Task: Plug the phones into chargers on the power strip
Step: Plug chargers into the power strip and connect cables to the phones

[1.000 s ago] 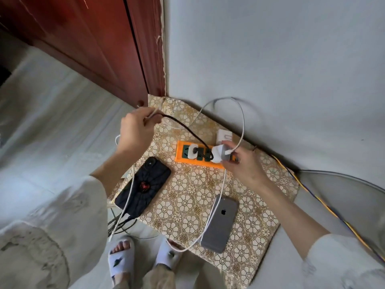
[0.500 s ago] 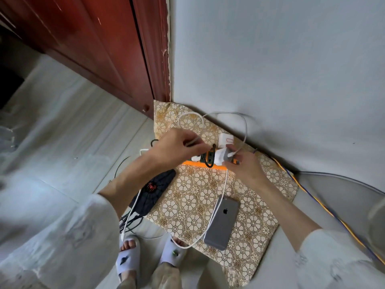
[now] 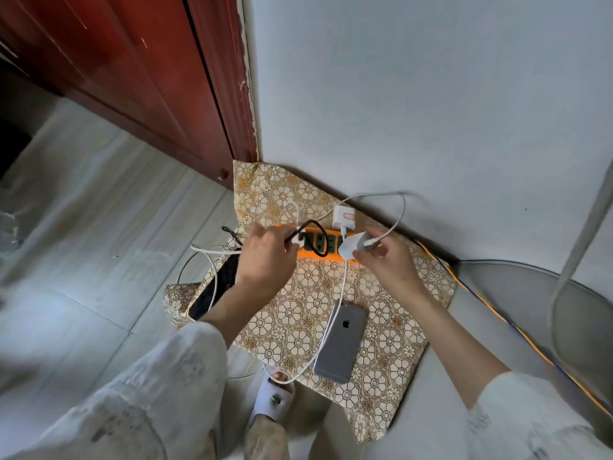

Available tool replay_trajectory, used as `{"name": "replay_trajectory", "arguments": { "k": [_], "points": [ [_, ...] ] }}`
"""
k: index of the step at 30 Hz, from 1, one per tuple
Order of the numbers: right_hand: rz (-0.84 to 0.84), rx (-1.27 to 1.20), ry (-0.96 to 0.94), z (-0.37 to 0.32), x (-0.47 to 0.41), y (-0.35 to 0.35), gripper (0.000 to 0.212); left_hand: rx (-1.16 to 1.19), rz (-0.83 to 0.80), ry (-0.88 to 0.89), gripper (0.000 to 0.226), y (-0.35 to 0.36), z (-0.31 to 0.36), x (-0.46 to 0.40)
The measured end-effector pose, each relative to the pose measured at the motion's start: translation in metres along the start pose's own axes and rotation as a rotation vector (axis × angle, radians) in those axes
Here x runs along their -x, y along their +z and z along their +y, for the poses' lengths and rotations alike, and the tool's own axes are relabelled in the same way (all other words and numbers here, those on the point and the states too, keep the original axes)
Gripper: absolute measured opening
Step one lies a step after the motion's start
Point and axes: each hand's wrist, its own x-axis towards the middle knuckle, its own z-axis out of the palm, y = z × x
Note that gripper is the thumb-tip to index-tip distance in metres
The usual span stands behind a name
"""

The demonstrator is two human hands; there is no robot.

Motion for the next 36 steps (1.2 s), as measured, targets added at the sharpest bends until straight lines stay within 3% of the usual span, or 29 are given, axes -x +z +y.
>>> {"name": "replay_trajectory", "arguments": {
  "k": [2,5,8,10,12,14,15,17,20,23,26,28,30,32,34,36],
  "points": [
    [0.015,0.002,0.006,0.003,-0.001,0.002,0.044,-0.046,0.081,0.081,0.035,0.003,-0.002,-0.009],
    [0.018,0.001,0.016,0.009,-0.001,0.004,0.051,-0.194,0.058,0.175,0.046,0.011,-0.002,-0.023],
    [0.006,-0.045,0.022,0.014,0.000,0.005,0.053,-0.272,0.030,0.280,0.034,0.022,0.005,-0.026],
    [0.017,-0.047,0.015,0.016,0.001,0.005,0.053,-0.228,0.033,0.200,0.025,0.029,0.009,-0.023],
    [0.014,-0.042,0.017,0.018,0.002,0.003,0.052,0.018,0.018,-0.123,0.026,0.030,0.014,-0.021],
    [0.005,-0.042,0.029,0.020,0.003,0.002,0.052,0.444,-0.114,-0.492,0.030,0.031,0.021,-0.019],
    [0.003,-0.044,0.033,0.020,0.003,0.002,0.051,0.607,-0.186,-0.570,0.026,0.032,0.023,-0.016],
    [0.005,-0.049,0.032,0.020,0.004,0.002,0.050,0.694,-0.293,-0.556,0.013,0.034,0.027,-0.010],
    [0.008,-0.062,0.041,0.022,0.004,0.001,0.050,0.806,-0.315,-0.574,0.007,0.030,0.028,-0.008],
    [0.003,-0.082,0.080,0.022,0.005,0.000,0.053,1.117,-0.339,-0.757,0.007,0.020,0.032,-0.014],
    [-0.006,-0.100,0.071,0.019,0.007,0.003,0.051,1.489,-0.355,-0.928,0.023,0.008,0.037,-0.023],
    [-0.010,-0.103,0.065,0.018,0.008,0.004,0.049,1.619,-0.319,-0.981,0.024,0.001,0.035,-0.028],
    [-0.012,-0.105,0.065,0.016,0.009,0.005,0.048,1.604,-0.313,-0.915,0.019,-0.004,0.033,-0.028],
    [-0.013,-0.114,0.073,0.015,0.008,0.006,0.048,1.474,-0.334,-0.741,0.023,-0.006,0.031,-0.026],
    [-0.012,-0.115,0.073,0.013,0.008,0.006,0.044,1.129,-0.321,-0.504,0.032,-0.006,0.031,-0.021],
    [-0.017,-0.112,0.072,0.012,0.008,0.006,0.044,0.620,-0.193,-0.255,0.028,-0.002,0.030,-0.015]
  ]
}}
